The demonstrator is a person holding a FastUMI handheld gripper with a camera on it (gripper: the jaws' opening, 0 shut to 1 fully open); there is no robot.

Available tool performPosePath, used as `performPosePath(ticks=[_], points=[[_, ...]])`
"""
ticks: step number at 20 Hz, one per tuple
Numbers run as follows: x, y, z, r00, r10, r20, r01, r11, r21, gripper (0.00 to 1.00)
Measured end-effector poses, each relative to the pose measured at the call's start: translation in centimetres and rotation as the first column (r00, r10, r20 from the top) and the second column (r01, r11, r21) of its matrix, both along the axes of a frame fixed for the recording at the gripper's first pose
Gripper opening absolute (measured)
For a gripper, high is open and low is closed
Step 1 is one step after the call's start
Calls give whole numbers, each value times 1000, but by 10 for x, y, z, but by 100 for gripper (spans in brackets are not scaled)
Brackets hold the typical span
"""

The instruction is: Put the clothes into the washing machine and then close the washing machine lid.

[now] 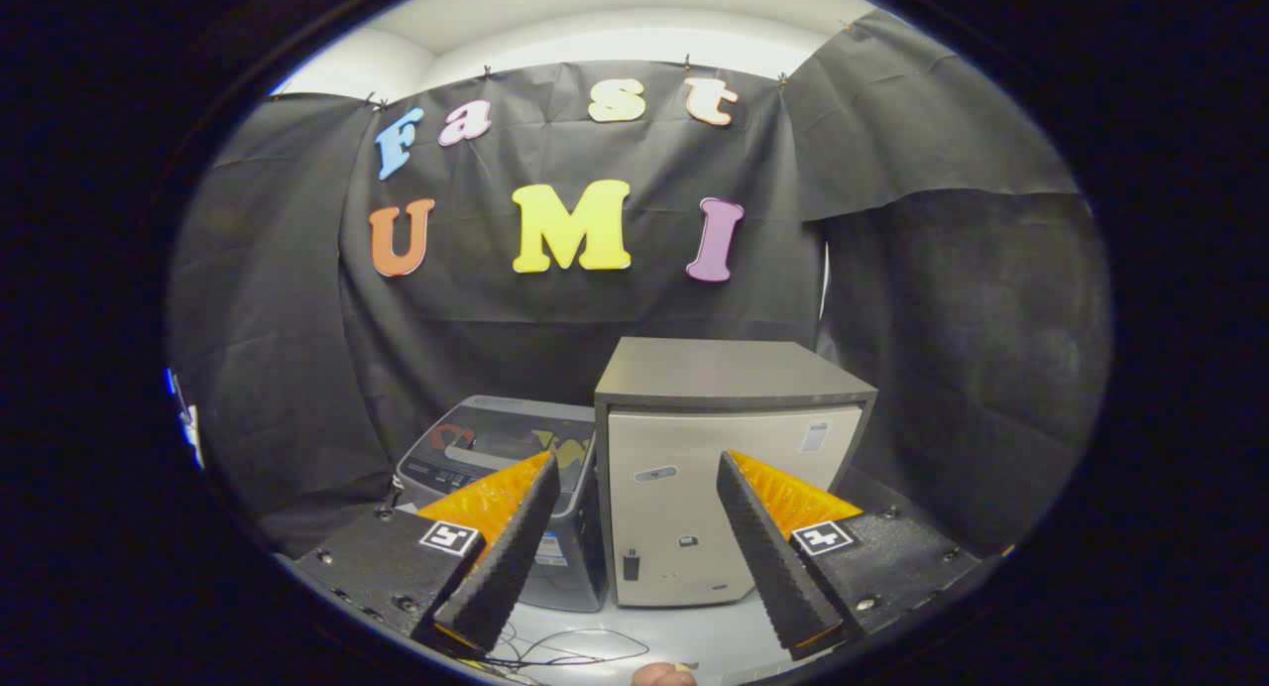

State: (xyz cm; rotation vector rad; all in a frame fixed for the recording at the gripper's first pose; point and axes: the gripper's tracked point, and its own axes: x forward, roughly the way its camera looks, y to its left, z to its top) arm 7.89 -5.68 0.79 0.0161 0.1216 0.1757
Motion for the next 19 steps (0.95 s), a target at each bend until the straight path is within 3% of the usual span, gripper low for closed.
performPosePath(ticks=[19], points=[[7,9,0,1000,1,-11,-1,1000,-2,100]])
